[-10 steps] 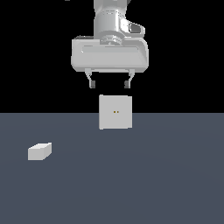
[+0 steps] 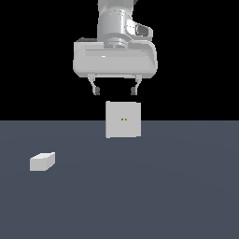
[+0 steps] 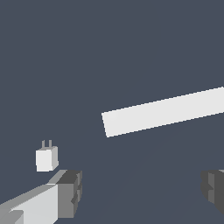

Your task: Plug the charger into the wall socket.

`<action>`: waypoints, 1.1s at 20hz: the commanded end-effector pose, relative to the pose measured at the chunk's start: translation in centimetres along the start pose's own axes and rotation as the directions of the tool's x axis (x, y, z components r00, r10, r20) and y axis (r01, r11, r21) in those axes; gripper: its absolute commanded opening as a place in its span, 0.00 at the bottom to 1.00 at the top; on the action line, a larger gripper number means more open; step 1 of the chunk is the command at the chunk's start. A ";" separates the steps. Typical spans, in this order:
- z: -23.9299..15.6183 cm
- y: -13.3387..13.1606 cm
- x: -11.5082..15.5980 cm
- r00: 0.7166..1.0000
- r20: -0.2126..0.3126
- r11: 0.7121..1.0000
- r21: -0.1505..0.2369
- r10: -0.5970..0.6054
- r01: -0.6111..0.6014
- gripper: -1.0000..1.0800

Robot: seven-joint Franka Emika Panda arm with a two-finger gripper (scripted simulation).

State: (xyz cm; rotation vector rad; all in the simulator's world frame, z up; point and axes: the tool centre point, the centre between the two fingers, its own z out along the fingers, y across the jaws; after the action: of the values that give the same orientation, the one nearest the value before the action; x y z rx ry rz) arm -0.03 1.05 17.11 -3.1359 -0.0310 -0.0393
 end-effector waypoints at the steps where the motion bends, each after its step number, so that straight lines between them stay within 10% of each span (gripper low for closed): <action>1: 0.2 -0.4 -0.2 1.000 -0.013 1.000 0.001 -0.002 0.002 0.96; 22: 4.8 -7.4 -3.1 0.971 -0.238 0.999 0.009 -0.034 0.038 0.96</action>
State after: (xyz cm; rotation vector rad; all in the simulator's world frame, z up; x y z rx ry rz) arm -2.91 7.81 12.64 -3.0983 -0.0819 -0.3833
